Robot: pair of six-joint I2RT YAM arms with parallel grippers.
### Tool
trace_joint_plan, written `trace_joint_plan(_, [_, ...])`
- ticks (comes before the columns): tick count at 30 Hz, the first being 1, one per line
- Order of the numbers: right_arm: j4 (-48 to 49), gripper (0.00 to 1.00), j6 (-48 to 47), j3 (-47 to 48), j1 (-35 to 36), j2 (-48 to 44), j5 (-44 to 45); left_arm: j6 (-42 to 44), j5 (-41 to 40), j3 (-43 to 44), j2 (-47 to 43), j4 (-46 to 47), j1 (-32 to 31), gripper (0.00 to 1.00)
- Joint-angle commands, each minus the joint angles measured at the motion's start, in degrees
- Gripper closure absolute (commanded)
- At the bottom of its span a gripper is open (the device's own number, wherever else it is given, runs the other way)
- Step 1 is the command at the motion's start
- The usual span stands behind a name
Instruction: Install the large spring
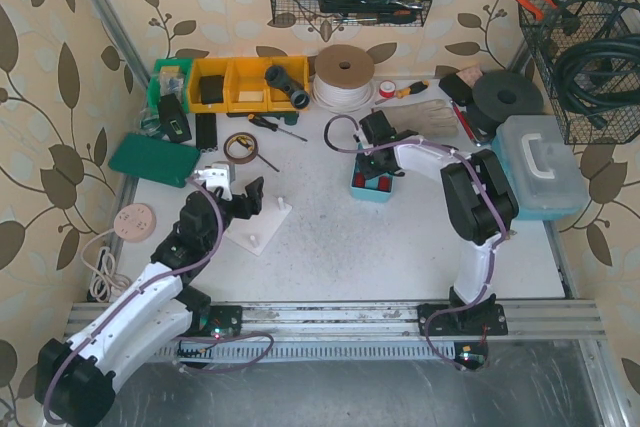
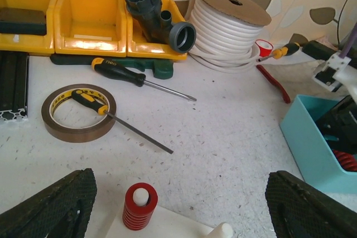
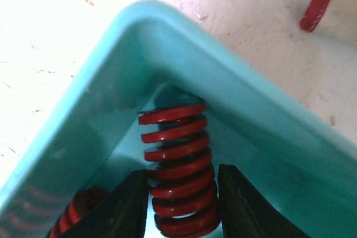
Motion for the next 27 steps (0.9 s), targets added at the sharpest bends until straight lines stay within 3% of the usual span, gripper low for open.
trace_joint_plan(1, [-1.3,0.62,-0.4,1.0,-0.1,2.8,-1.0,0.3,0.9,-0.9,-1.4,2.3,0.3,0.14])
trace_joint_plan(6, [-2.3,0.67,-0.6,1.8,-0.1,2.9,-0.8,0.3,1.0,-0.9,-1.4,2.2,0.3,0.14])
trace_joint_plan(18, [-3.5,0.99,-2.4,4.9,-0.1,-2.7,-1.1,0.0,0.0,-0.7,-0.6,2.0,0.2,0.14])
trace_joint_plan(27, [-3.7,1.0,-3.4,1.1,0.9,-14.7,-3.0,-0.7,1.3,0.5,1.1,2.1,0.2,0.16])
